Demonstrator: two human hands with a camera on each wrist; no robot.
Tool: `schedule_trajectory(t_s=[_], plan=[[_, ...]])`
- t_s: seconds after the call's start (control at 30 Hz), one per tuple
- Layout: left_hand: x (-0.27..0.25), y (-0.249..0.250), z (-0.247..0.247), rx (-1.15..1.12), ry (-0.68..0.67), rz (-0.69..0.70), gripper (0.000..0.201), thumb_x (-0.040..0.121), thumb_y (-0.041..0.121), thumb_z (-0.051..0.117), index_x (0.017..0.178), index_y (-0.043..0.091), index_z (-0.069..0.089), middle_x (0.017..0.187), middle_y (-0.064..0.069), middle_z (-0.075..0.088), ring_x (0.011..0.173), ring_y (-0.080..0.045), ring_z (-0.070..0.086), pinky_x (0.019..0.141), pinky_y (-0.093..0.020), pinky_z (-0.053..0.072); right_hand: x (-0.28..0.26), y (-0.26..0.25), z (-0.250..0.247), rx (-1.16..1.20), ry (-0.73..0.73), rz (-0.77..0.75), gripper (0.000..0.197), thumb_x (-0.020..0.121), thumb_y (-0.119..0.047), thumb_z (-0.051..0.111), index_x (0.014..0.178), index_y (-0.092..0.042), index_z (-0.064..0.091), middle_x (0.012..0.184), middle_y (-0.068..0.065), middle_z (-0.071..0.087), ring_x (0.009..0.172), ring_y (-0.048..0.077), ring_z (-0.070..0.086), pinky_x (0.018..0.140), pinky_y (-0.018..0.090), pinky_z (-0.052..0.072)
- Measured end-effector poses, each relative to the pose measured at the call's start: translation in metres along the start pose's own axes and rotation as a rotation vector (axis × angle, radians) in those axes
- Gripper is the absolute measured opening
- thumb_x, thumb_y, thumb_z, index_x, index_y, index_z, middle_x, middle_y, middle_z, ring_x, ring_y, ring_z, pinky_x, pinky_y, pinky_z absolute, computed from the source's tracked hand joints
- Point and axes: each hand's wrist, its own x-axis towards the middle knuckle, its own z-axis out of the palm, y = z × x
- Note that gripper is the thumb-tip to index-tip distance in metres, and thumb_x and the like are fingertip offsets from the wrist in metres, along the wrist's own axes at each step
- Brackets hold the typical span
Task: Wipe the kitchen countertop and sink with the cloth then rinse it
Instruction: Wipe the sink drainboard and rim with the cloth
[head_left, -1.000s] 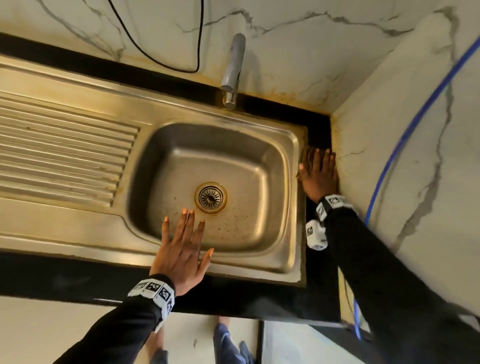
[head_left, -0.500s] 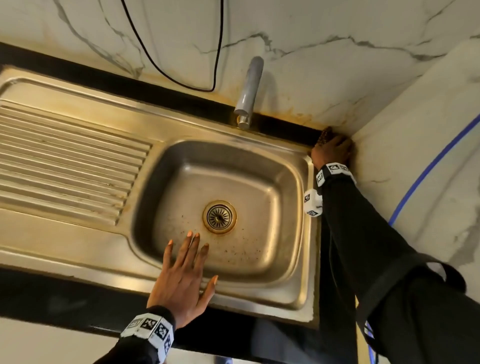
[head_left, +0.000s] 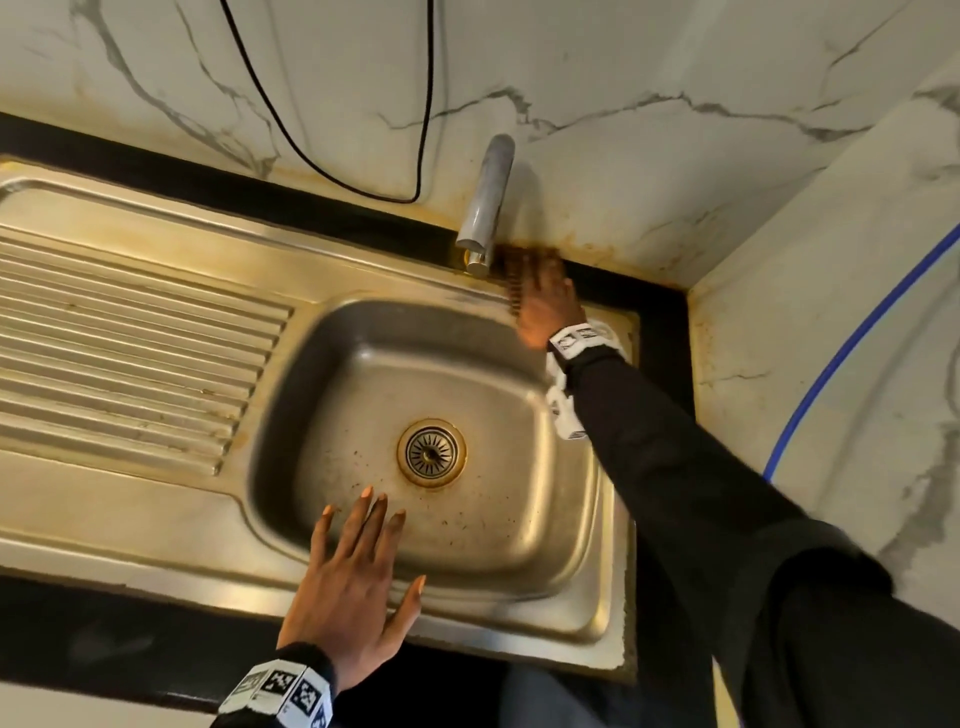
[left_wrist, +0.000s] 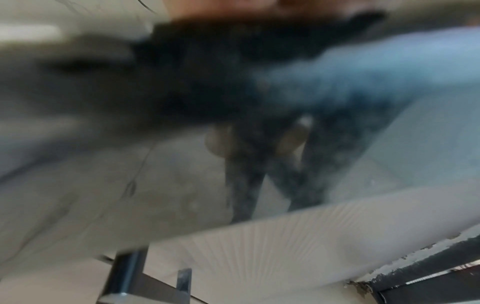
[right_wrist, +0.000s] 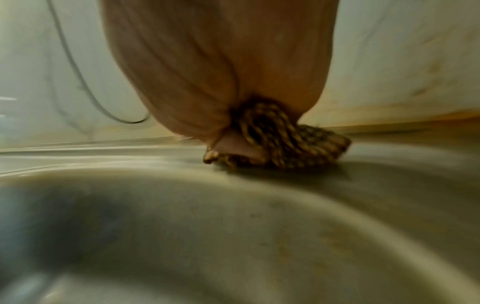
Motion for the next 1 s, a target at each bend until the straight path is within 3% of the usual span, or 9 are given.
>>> schedule_trajectory(t_s=[0.1,0.2,0.37,0.47,0.57,0.63,0.73,0.87,1.0], plan=[[0.001,0.002,-0.001,0.004,-0.042,0.000,0.081,0.099,0.071,0.024,0.155,0.014,0.042,0.163,-0.011,0.035,0.156,-0.027,0.019,0.122,-0.060,0.018,-0.024,0.088,-0.026,0.071,0.000,0.364,0.082,0.098,-0.042,0.045,0.162,-0.011,0.004,0.169,0.019,-0.002,0.156,0.037,0.001,0.124,0.048,0.008],[0.004,0.007,-0.002,-0.005,-0.041,-0.001,0.082,0.099,0.072,0.024,0.153,0.014,0.044,0.161,-0.012,0.037,0.155,-0.028,0.021,0.121,-0.060,0.021,-0.050,0.144,-0.046,0.102,-0.096,0.449,0.078,0.100,-0.043,0.032,0.162,-0.017,-0.009,0.169,0.010,-0.013,0.156,0.031,-0.011,0.127,0.045,-0.007],[0.001,0.008,-0.002,-0.010,-0.048,-0.013,0.083,0.098,0.072,0.025,0.154,0.013,0.044,0.161,-0.013,0.036,0.155,-0.029,0.022,0.121,-0.059,0.020,-0.030,0.100,-0.034,0.163,0.032,0.616,0.092,0.093,-0.052,0.038,0.161,-0.005,-0.005,0.168,0.023,-0.007,0.155,0.039,-0.008,0.126,0.051,-0.004],[0.002,0.005,-0.002,-0.021,-0.050,-0.007,0.081,0.099,0.071,0.027,0.152,0.013,0.046,0.159,-0.012,0.041,0.153,-0.028,0.027,0.120,-0.058,0.018,-0.011,0.023,-0.020,0.102,0.036,0.439,0.096,0.091,-0.047,0.055,0.161,-0.007,0.002,0.167,0.026,-0.001,0.154,0.046,-0.001,0.122,0.058,0.006],[0.001,-0.001,0.002,-0.003,-0.044,-0.003,0.081,0.098,0.073,0.026,0.151,0.015,0.048,0.159,-0.010,0.042,0.152,-0.027,0.028,0.119,-0.056,0.016,0.002,-0.064,0.006,0.143,-0.019,0.204,0.088,0.097,-0.036,0.049,0.162,-0.010,-0.005,0.167,0.021,-0.013,0.155,0.038,-0.014,0.123,0.054,-0.008],[-0.001,-0.007,0.003,-0.009,-0.050,-0.023,0.082,0.098,0.074,0.024,0.152,0.017,0.047,0.159,-0.009,0.042,0.152,-0.025,0.027,0.120,-0.055,0.017,0.008,-0.081,0.015,0.153,0.004,0.147,0.087,0.096,-0.029,0.048,0.161,-0.009,-0.006,0.168,0.020,-0.014,0.155,0.036,-0.014,0.123,0.050,-0.011],[-0.001,-0.009,0.005,-0.012,-0.072,-0.026,0.084,0.097,0.075,0.022,0.152,0.017,0.047,0.159,-0.007,0.043,0.152,-0.025,0.031,0.122,-0.054,0.026,0.001,-0.020,0.007,0.002,-0.027,0.060,0.082,0.098,-0.025,0.045,0.162,-0.008,-0.004,0.169,0.018,-0.009,0.156,0.034,-0.010,0.126,0.047,-0.001],[0.005,-0.003,0.004,-0.023,-0.071,-0.018,0.083,0.097,0.075,0.022,0.151,0.018,0.049,0.157,-0.007,0.046,0.150,-0.026,0.035,0.120,-0.054,0.030,-0.020,0.083,-0.014,0.004,-0.005,0.312,0.079,0.099,-0.037,0.031,0.161,-0.005,-0.007,0.168,0.023,-0.006,0.155,0.041,-0.003,0.126,0.054,0.007],[0.006,0.000,0.003,-0.024,-0.052,-0.024,0.084,0.096,0.075,0.020,0.151,0.018,0.048,0.158,-0.007,0.045,0.151,-0.025,0.033,0.122,-0.054,0.027,-0.028,0.130,-0.032,-0.017,0.001,0.411,0.077,0.093,-0.036,0.011,0.159,0.002,-0.003,0.166,0.028,0.000,0.152,0.049,0.002,0.125,0.057,0.001]])
